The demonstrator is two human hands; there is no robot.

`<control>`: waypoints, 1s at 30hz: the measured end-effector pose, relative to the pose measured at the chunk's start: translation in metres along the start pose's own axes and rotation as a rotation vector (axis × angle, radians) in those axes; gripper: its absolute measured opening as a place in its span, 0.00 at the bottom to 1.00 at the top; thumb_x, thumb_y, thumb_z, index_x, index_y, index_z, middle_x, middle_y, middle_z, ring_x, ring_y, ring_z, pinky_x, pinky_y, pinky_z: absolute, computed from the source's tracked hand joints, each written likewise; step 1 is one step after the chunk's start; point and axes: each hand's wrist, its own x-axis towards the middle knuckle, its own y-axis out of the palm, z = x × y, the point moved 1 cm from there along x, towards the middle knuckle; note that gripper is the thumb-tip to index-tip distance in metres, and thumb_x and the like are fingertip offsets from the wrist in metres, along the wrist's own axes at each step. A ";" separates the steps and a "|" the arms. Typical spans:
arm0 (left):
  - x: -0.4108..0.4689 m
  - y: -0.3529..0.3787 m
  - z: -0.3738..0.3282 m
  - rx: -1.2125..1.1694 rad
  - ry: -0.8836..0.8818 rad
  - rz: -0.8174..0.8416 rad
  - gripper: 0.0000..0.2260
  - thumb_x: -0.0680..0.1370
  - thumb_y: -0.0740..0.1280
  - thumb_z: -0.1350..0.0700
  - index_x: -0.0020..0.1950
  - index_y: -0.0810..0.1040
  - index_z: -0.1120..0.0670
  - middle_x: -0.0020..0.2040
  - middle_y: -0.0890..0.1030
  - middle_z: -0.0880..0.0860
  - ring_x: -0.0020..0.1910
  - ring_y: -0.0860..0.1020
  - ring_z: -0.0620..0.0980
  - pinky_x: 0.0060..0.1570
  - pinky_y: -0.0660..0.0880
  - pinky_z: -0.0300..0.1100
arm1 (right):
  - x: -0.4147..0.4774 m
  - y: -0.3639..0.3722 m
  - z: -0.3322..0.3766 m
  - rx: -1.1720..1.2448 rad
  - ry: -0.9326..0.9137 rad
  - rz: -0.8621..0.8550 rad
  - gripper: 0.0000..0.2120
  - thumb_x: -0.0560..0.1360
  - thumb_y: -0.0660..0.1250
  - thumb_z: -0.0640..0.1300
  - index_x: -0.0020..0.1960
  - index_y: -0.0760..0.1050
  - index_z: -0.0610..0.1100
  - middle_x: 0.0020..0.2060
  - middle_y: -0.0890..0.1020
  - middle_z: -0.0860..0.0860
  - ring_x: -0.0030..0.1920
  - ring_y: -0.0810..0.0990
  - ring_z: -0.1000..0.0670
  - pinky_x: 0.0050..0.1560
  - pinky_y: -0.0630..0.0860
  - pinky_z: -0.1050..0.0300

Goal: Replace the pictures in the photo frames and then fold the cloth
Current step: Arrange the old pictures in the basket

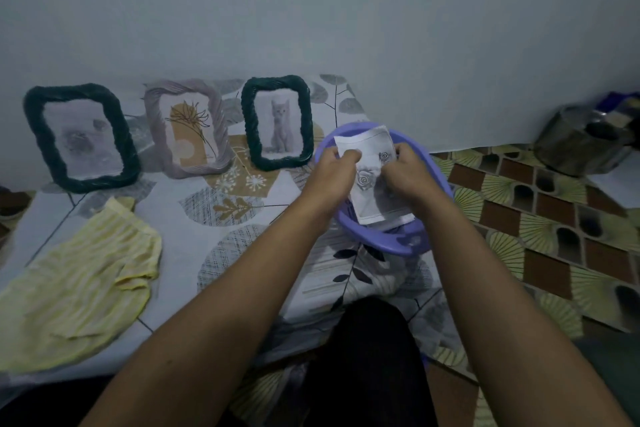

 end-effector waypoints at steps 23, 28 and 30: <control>0.048 0.031 0.011 -0.278 -0.394 -0.064 0.09 0.79 0.60 0.52 0.45 0.76 0.55 0.38 0.80 0.56 0.38 0.77 0.56 0.42 0.72 0.46 | 0.056 0.001 -0.040 -0.443 0.042 0.155 0.18 0.79 0.62 0.42 0.66 0.65 0.36 0.51 0.72 0.43 0.47 0.72 0.44 0.42 0.68 0.53; 0.052 0.034 0.015 -0.251 -0.438 -0.070 0.11 0.81 0.57 0.53 0.44 0.74 0.56 0.35 0.79 0.57 0.32 0.73 0.55 0.19 0.69 0.33 | 0.055 0.001 -0.037 -0.432 0.122 0.189 0.26 0.80 0.57 0.41 0.76 0.57 0.37 0.67 0.70 0.39 0.54 0.71 0.43 0.50 0.67 0.54; 0.054 0.035 0.017 -0.272 -0.446 -0.082 0.12 0.81 0.57 0.52 0.41 0.72 0.56 0.30 0.78 0.55 0.32 0.71 0.54 0.19 0.67 0.33 | 0.054 0.002 -0.036 -0.418 0.136 0.187 0.25 0.80 0.56 0.40 0.75 0.58 0.36 0.69 0.69 0.38 0.60 0.72 0.41 0.53 0.68 0.53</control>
